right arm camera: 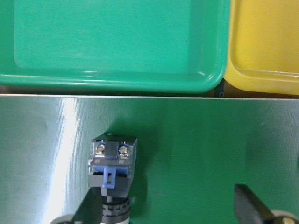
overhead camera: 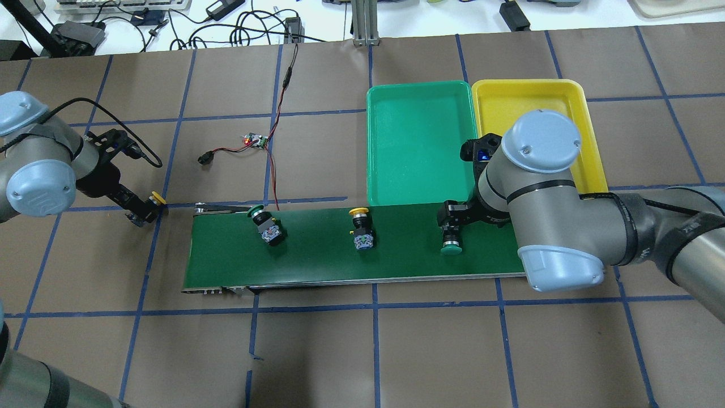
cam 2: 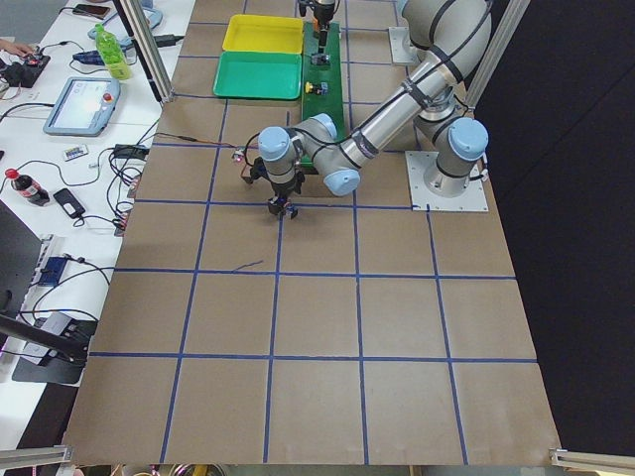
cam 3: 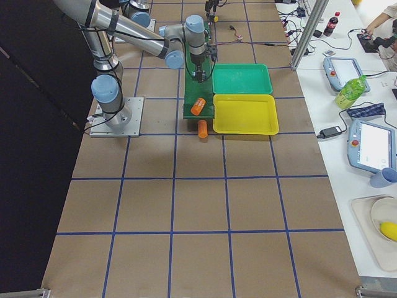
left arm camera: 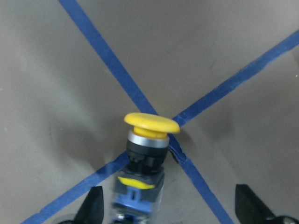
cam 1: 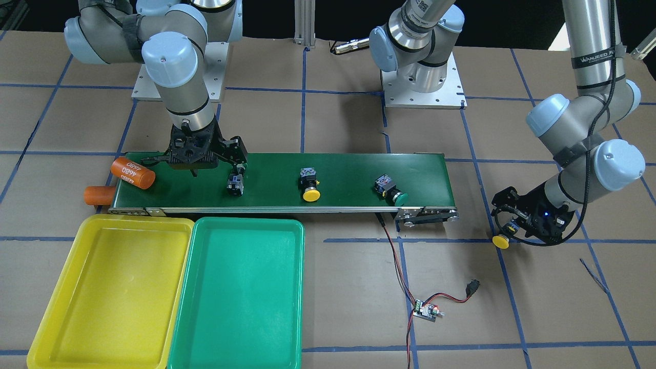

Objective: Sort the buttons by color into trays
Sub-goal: 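Grasp the green switch at belt's far end with right gripper while left carries yellow switch, then put green switch in green tray with right while left sets yellow switch on belt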

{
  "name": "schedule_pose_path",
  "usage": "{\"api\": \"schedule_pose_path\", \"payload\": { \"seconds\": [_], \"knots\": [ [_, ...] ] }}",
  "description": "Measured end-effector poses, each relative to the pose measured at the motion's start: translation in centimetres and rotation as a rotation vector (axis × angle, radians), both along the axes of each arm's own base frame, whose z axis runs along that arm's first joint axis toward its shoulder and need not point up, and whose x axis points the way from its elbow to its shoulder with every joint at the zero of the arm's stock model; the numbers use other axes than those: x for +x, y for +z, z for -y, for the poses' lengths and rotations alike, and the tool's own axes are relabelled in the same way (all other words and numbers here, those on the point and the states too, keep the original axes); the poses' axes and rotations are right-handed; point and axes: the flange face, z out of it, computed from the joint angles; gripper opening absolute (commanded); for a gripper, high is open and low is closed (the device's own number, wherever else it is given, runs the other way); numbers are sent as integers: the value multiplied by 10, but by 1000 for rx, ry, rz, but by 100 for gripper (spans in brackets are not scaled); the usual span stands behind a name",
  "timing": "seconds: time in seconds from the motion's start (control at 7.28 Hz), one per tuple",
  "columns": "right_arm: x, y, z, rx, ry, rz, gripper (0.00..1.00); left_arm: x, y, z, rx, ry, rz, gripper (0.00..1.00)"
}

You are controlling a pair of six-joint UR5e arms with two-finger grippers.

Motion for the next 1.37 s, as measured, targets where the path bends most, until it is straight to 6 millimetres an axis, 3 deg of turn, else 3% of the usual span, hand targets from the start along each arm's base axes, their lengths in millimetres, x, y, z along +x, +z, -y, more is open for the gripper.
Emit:
{"api": "schedule_pose_path", "payload": {
  "seconds": [0.14,0.27,0.41,0.55,0.69,0.82,0.96,1.24,1.37],
  "knots": [
    [0,-2,0,4,1,-1,100,0,-2,0,2,-2,-1,100],
    [1,-6,1,11,2,-1,100,1,-5,2,5,-3,-3,93],
    [1,-8,1,18,2,-1,94,2,-7,3,3,-2,-6,38],
    [1,-13,1,27,3,-3,67,3,-9,5,-2,-2,-6,0],
    [1,-18,2,39,3,-6,30,4,-10,7,-8,-11,-3,0],
    [1,-21,3,46,2,-9,8,4,-11,8,-13,-21,-1,0],
    [0,-22,4,50,2,-13,0,5,-9,9,-19,-15,2,0],
    [0,-19,8,44,2,-17,0,2,7,10,-37,59,16,0],
    [1,-8,19,22,5,-13,1,-3,20,9,-43,136,27,0]
  ]
}}
